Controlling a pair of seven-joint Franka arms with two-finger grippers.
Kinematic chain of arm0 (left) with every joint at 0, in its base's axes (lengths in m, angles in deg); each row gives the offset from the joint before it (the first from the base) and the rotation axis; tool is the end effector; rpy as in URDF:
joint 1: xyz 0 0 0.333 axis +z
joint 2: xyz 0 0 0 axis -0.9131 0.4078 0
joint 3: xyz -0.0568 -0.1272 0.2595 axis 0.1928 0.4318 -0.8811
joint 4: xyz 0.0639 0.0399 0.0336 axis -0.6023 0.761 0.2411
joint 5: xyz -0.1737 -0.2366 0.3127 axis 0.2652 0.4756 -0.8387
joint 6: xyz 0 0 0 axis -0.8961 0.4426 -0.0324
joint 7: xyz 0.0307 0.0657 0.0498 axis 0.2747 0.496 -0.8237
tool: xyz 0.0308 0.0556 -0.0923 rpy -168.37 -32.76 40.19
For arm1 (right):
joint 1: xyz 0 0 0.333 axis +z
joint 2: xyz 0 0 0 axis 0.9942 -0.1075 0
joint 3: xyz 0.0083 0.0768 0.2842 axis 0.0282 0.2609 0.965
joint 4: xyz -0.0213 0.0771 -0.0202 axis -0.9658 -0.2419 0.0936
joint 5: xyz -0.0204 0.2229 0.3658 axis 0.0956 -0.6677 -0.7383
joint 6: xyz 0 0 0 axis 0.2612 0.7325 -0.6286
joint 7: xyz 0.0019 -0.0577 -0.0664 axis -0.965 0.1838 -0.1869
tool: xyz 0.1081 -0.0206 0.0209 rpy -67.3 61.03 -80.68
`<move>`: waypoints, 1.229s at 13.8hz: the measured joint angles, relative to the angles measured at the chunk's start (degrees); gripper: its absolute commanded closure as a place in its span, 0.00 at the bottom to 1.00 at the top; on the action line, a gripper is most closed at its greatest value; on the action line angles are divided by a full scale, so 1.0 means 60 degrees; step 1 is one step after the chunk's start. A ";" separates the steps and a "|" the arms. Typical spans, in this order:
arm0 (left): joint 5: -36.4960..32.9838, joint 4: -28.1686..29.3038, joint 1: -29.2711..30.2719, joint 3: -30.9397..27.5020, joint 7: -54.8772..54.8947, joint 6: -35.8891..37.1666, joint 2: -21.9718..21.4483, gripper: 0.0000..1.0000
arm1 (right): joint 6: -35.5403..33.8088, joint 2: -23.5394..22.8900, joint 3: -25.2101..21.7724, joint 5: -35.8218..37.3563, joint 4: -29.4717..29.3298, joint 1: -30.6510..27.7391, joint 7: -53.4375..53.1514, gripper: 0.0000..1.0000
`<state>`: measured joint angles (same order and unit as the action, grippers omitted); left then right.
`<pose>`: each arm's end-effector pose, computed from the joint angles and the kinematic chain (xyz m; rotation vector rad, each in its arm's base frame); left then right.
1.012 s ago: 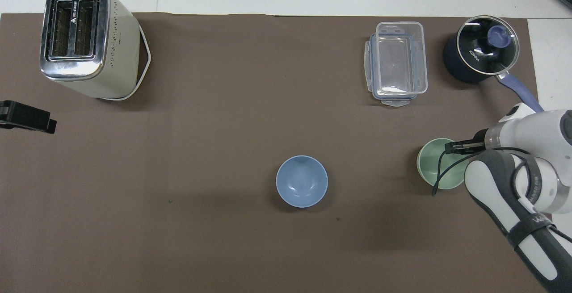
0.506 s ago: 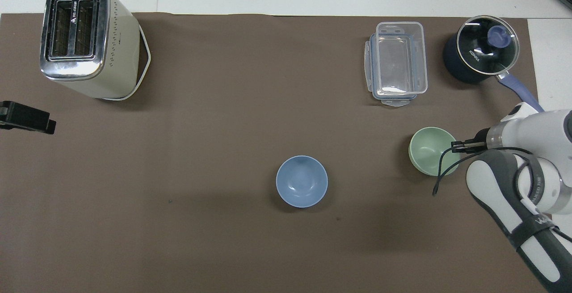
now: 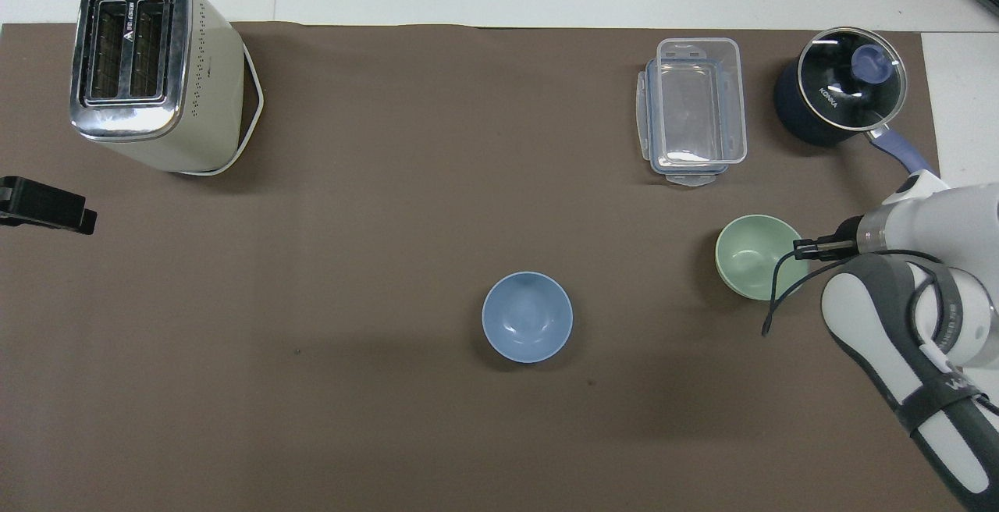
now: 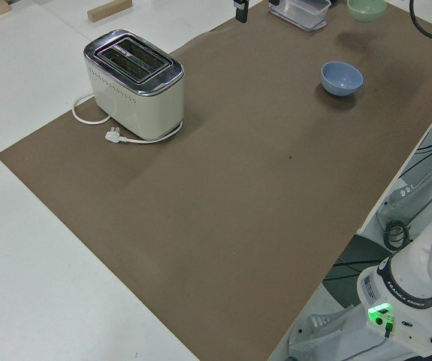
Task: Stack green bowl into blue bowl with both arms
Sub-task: 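Lift the green bowl with the right gripper over the blue bowl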
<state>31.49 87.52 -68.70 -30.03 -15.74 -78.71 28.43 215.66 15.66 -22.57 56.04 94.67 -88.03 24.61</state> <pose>0.5722 -0.0379 0.6503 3.1008 -0.2329 -0.0547 0.5804 -0.0572 0.3757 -3.0873 -0.0867 -0.2285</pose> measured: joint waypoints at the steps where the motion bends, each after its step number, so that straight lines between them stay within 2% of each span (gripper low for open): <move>1: 0.0000 0.0000 0.0000 0.0000 0.0000 0.0003 0.0000 0.00 | -0.0051 0.0219 0.0017 -0.0260 -0.0021 0.0215 0.0006 1.00; 3: 0.0000 0.0000 0.0001 0.0000 0.0000 0.0004 0.0000 0.00 | -0.0115 0.0497 0.0037 -0.0409 -0.0027 0.0715 0.0006 1.00; 7: 0.0000 0.0000 0.0006 0.0000 0.0000 0.0004 -0.0003 0.00 | -0.0115 0.0563 0.0070 -0.0626 -0.0024 0.1940 -0.0293 1.00; 14: 0.0000 0.0000 0.0006 0.0000 0.0000 0.0005 -0.0004 0.00 | 0.0167 0.0533 0.0101 -0.0928 0.0029 0.4542 -0.2925 1.00; 17: -0.0001 0.0000 0.0008 0.0000 0.0000 0.0004 -0.0005 0.00 | 0.0254 0.0525 0.0099 -0.0928 0.0101 0.4842 -0.3059 1.00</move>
<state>31.49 87.52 -68.66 -30.03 -15.74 -78.68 28.40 217.19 18.81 -21.98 50.47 95.27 -58.97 6.26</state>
